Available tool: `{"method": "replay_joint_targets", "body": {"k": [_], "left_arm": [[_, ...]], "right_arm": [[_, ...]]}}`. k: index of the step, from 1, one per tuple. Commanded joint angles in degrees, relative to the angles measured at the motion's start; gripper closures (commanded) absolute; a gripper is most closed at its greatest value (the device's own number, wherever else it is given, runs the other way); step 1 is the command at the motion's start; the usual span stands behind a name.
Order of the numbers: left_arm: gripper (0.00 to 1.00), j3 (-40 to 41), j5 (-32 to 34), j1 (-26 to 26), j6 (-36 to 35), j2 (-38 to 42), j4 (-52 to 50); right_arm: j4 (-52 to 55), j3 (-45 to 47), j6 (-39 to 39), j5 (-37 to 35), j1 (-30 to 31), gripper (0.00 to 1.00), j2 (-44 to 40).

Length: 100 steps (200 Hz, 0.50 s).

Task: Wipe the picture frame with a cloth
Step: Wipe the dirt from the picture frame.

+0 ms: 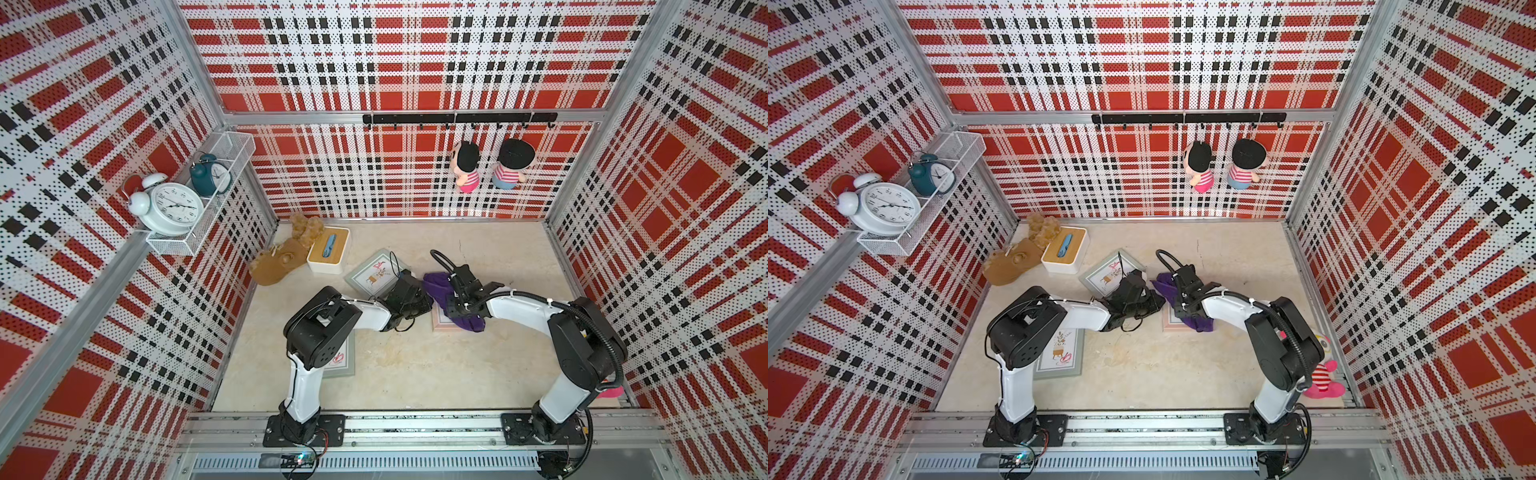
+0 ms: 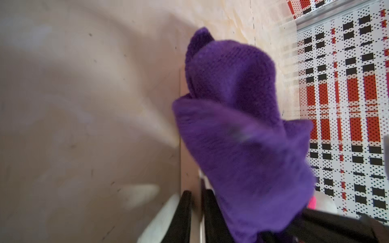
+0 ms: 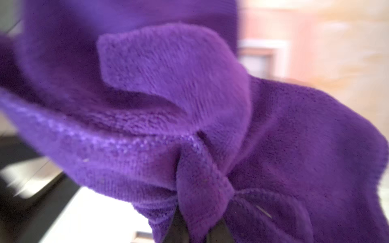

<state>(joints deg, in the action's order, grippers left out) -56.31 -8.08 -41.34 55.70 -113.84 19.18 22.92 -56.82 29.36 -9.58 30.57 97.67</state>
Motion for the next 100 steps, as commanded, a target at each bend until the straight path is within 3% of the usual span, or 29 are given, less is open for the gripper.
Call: {"method": "replay_joint_targets", "body": {"k": [1, 42, 76, 100], "left_arm": [[0.85, 2.72, -1.17, -0.93, -0.46, -1.71, -8.99], [0.84, 1.64, -1.5, -0.93, -0.92, -1.96, -9.99], [0.84, 1.72, -1.24, -1.02, -1.32, -1.76, -10.48], [0.84, 2.0, -1.17, -1.02, -1.42, -1.82, -10.48]], "right_arm": [[3.14, 0.07, -1.27, -4.22, -1.64, 1.0, 1.92], [-0.7, -9.68, -1.99, 0.09, 4.41, 1.0, 11.03], [0.72, -13.78, 0.77, -5.79, -0.28, 1.0, 14.04], [3.45, -13.71, -1.49, -10.61, -1.74, 1.0, 14.17]]}}
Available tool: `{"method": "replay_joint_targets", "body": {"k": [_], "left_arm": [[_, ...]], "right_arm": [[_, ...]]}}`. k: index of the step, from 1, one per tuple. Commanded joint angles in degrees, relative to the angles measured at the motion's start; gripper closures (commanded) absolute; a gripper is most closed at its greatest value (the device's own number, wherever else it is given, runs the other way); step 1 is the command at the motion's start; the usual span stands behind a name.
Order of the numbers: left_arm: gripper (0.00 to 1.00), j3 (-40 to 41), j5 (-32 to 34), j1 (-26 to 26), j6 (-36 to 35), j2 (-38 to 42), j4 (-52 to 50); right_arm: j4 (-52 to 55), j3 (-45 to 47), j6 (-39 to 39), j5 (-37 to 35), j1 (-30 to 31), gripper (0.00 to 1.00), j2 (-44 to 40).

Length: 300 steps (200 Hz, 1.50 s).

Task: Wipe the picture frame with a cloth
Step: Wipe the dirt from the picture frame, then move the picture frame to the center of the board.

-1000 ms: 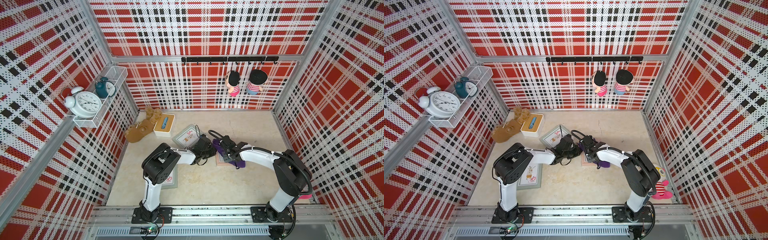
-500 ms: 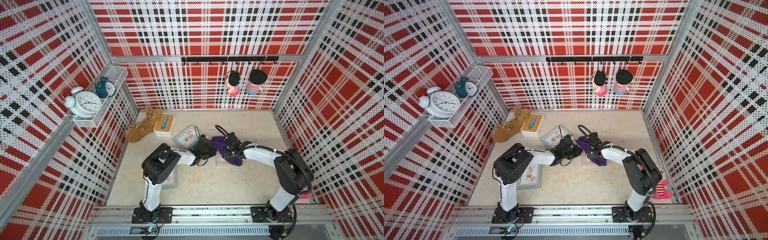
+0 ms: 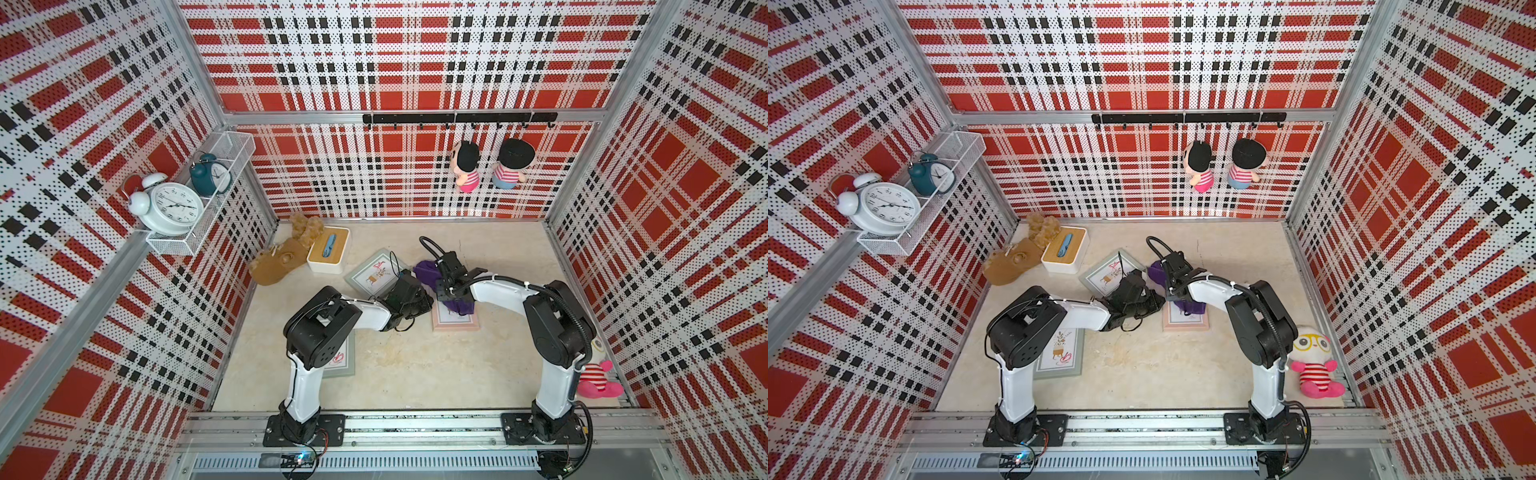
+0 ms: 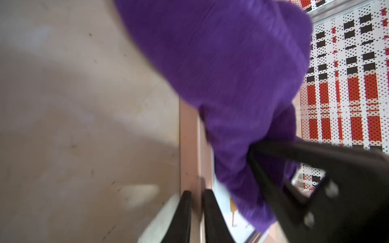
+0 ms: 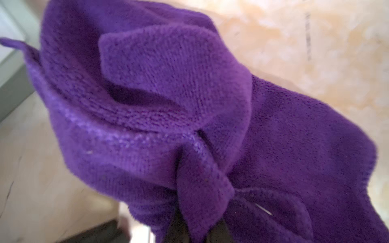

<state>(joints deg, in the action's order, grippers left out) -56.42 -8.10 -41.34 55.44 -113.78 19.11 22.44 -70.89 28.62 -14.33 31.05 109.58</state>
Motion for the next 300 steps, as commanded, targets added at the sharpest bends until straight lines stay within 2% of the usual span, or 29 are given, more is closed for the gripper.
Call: {"method": "replay_joint_targets", "body": {"k": [1, 15, 45, 68, 108, 121, 154, 181, 216, 239, 267, 300], "left_arm": [[0.84, 2.11, -1.14, -1.02, -1.23, -1.89, -10.46], [0.84, 2.33, -1.15, -1.11, -1.24, -1.9, -10.35], [0.84, 2.46, -1.18, -1.14, -1.06, -2.09, -10.24], [0.84, 2.44, -1.14, -1.11, -0.92, -2.03, -10.24], [0.84, 2.31, -1.22, -1.11, -1.03, -1.89, -10.32], [0.84, 2.28, -1.22, -1.03, -1.03, -1.8, -10.44], [0.85, 1.5, -2.11, -1.02, -1.86, -1.92, -10.35], [0.84, 0.22, -2.87, -1.02, -2.82, -1.22, -10.5], [0.77, -3.92, -4.16, -0.63, -4.19, -0.76, -11.38], [0.74, -7.39, -4.47, -0.27, -4.94, -2.32, -11.78], [0.76, -11.41, -4.73, -0.49, -6.67, -5.22, -13.14], [0.77, -15.41, -5.5, -2.99, -7.34, -8.72, -14.76]], "right_arm": [[4.06, 0.38, -0.88, -6.01, -2.22, 1.0, 2.28], [5.52, 1.58, -1.42, -6.7, -2.07, 1.0, 1.83], [2.35, 6.3, -0.96, -0.11, 2.93, 1.0, -2.37], [0.42, 3.73, 0.23, 4.26, 5.43, 1.0, -0.85], [4.99, -3.23, 4.79, -3.07, -1.23, 1.0, 3.83], [6.86, -2.71, 5.16, -7.21, -3.37, 1.0, 1.9], [6.88, 2.03, 2.15, -14.67, -7.06, 0.99, -9.22], [5.89, 4.02, 1.48, -15.51, -10.3, 0.99, -17.38], [4.85, 4.62, 1.27, -12.44, -11.9, 0.97, -24.18], [4.89, 4.49, 1.2, -10.44, -11.99, 0.97, -26.05], [5.11, 4.19, 0.74, -9.8, -12.13, 0.97, -26.9], [5.46, 2.92, 0.07, -10.43, -12.27, 0.96, -28.16]]}}
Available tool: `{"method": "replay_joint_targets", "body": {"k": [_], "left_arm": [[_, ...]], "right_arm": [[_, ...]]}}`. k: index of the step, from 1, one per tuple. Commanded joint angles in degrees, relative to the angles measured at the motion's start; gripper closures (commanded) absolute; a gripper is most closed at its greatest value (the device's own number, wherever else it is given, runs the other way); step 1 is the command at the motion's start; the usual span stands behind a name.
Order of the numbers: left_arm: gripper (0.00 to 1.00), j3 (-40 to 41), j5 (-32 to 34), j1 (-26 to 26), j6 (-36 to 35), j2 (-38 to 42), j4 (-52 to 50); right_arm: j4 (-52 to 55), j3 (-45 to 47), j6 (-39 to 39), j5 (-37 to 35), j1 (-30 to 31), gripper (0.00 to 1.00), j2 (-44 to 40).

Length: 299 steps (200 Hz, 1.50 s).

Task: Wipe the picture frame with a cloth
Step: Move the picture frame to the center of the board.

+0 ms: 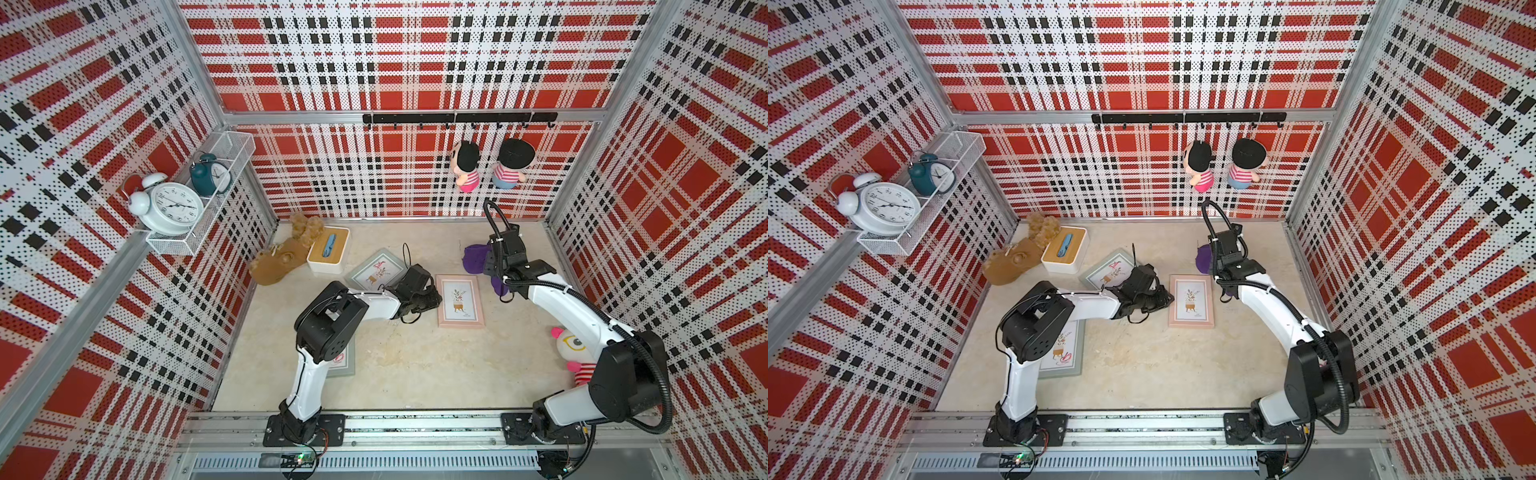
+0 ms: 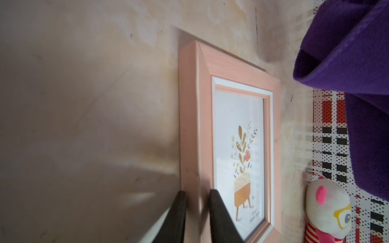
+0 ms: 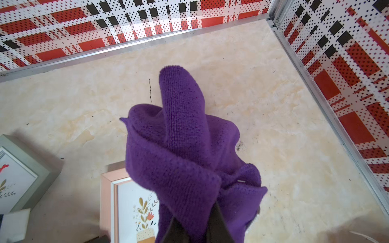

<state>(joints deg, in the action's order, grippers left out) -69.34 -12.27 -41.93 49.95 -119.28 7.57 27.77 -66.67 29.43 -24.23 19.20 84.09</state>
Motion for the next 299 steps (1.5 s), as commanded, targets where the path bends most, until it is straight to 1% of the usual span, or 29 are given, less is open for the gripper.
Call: {"method": "replay_joint_targets", "body": {"k": [1, 47, 88, 98, 112, 130, 145, 158, 166, 188, 198, 215, 230, 248, 257, 261, 277, 281, 285, 299], "left_arm": [[0.77, -2.61, -1.34, -2.56, -1.78, -3.31, -3.2], [0.77, -11.2, -2.85, -8.62, 1.28, -9.87, -4.15], [0.77, -22.17, -4.77, -14.94, 5.28, -16.19, -4.07], [0.77, -23.67, -5.82, -16.42, 6.72, -17.27, -2.28], [0.75, -23.96, -7.03, -18.02, 9.76, -17.99, 1.17], [0.71, -22.07, -8.61, -18.75, 12.89, -17.28, 6.07], [0.67, -18.41, -9.0, -18.59, 14.56, -14.43, 10.1], [0.63, -15.35, -8.22, -17.95, 14.64, -11.02, 11.01], [0.61, -13.43, -7.4, -17.22, 14.06, -8.5, 10.97], [0.5, -6.79, -5.2, -14.4, 12.46, -0.82, 10.44], [0.45, -3.82, -3.82, -12.56, 11.05, 3.24, 9.05], [0.36, -0.05, -0.44, -8.98, 7.32, 9.33, 3.64], [0.28, 1.59, 4.54, -4.74, 2.62, 13.6, -3.46], [0.18, 2.77, 8.29, 1.97, -3.2, 16.91, -10.48], [0.12, 3.06, 8.7, 5.61, -6.23, 18.07, -12.05], [0.1, 3.03, 8.75, 7.1, -7.58, 18.39, -12.97], [0.01, 2.14, 9.88, 13.19, -12.98, 18.91, -14.69], [0.0, 1.88, 10.17, 14.37, -14.17, 18.79, -14.62], [0.01, 1.31, 10.59, 15.41, -15.19, 18.55, -14.67], [0.02, -1.85, 11.1, 19.0, -18.38, 16.56, -15.51]], "right_arm": [[0.11, -1.37, -0.8, -0.54, -0.45, 0.96, -2.73], [1.84, -3.8, -1.15, -1.42, -2.09, 0.96, -5.45], [2.28, -2.1, -1.53, -1.44, -3.88, 0.95, -9.73], [2.31, -1.28, -1.55, -1.28, -4.15, 0.95, -10.82], [2.41, -0.01, -1.48, -0.78, -4.71, 0.95, -12.34], [2.11, 1.47, -1.58, 0.69, -5.4, 0.94, -14.09], [1.8, 2.05, -1.88, 2.01, -5.58, 0.94, -14.77], [1.61, 2.12, -2.11, 4.19, -5.58, 0.94, -14.77], [1.22, 1.99, -2.34, 6.43, -5.58, 0.94, -14.5], [-0.37, 2.06, -2.76, 12.06, -5.58, 0.94, -13.16], [-1.44, 2.12, -2.6, 16.87, -5.49, 0.94, -12.09], [-3.7, 2.56, -1.33, 22.08, -4.87, 0.95, -9.81], [-5.45, 2.76, 0.11, 25.02, -3.48, 0.94, -7.13], [-6.94, 2.49, 1.57, 26.45, -0.73, 0.94, -3.04], [-7.81, 2.26, 1.84, 27.14, 0.62, 0.94, -0.86], [-8.19, 2.21, 3.77, 27.59, 1.04, 0.94, 0.19], [-8.78, 1.32, 5.43, 27.84, 3.37, 0.95, 4.2], [-9.03, 1.2, 5.97, 28.0, 3.84, 0.95, 5.01], [-9.33, 1.05, 6.32, 28.21, 4.24, 0.95, 5.97], [-9.6, 0.29, 7.42, 28.45, 5.5, 0.95, 8.71]]}}
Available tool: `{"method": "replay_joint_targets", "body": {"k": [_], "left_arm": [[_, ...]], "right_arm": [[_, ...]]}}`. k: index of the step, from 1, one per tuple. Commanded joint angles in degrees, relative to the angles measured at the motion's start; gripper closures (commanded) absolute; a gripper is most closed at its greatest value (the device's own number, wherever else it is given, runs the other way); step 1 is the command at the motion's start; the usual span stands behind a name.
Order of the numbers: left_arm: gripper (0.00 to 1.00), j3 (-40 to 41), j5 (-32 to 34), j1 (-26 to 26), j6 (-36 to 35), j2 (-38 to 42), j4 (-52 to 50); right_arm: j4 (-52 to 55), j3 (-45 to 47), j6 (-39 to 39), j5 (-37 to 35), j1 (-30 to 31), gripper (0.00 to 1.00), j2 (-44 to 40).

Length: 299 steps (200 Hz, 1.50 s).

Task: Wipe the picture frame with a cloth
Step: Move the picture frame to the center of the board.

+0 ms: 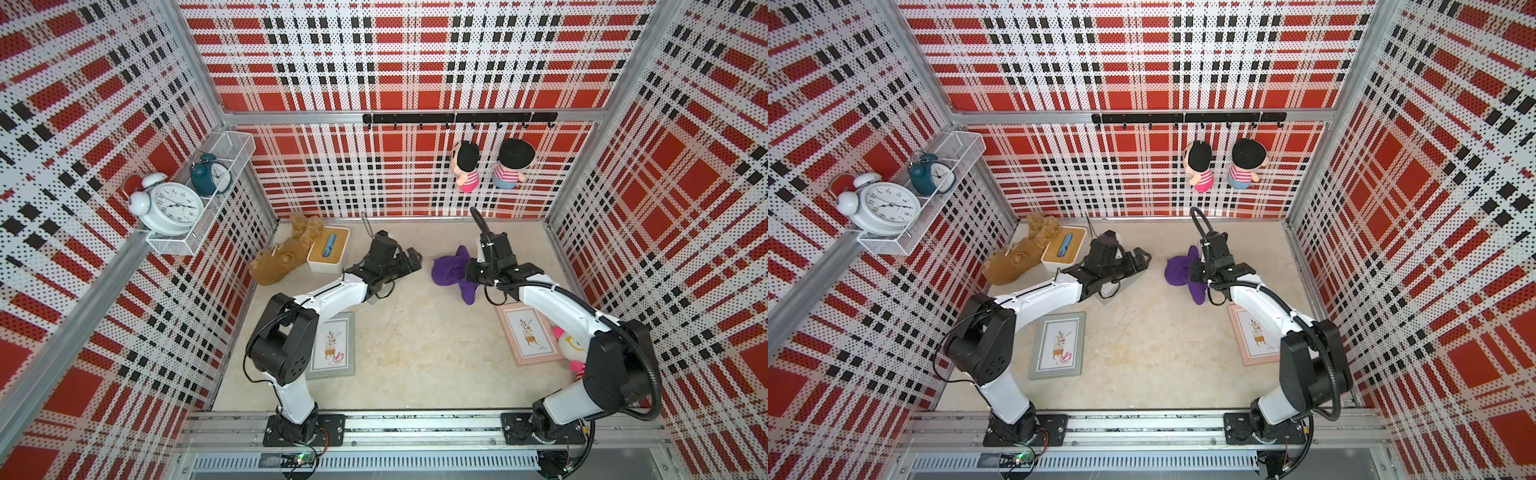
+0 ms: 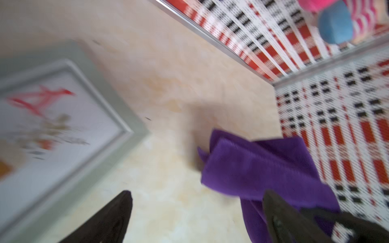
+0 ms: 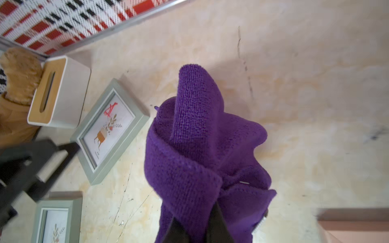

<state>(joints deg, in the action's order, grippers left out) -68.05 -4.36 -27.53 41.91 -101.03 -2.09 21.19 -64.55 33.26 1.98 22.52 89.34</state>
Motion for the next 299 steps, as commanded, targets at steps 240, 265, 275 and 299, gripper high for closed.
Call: {"method": "replay_joint_targets", "body": {"k": [240, 265, 275, 299], "left_arm": [[0.18, -12.27, -7.99, 7.14, -16.98, -18.09, -15.86], [0.22, -10.47, -10.22, 3.38, -17.4, -17.1, -14.78], [0.23, -9.86, -10.51, 2.04, -16.83, -16.83, -14.45], [0.26, -7.9, -11.06, -0.7, -15.53, -16.12, -12.81]], "right_arm": [[1.5, -3.38, 8.02, -5.53, 3.56, 0.97, 9.84], [1.86, -0.1, 7.59, -5.64, 3.74, 0.98, 10.82], [1.51, 1.26, 7.5, -5.84, 3.84, 0.98, 10.52], [1.19, 3.82, 7.68, -5.82, 4.23, 0.98, 9.34]]}}
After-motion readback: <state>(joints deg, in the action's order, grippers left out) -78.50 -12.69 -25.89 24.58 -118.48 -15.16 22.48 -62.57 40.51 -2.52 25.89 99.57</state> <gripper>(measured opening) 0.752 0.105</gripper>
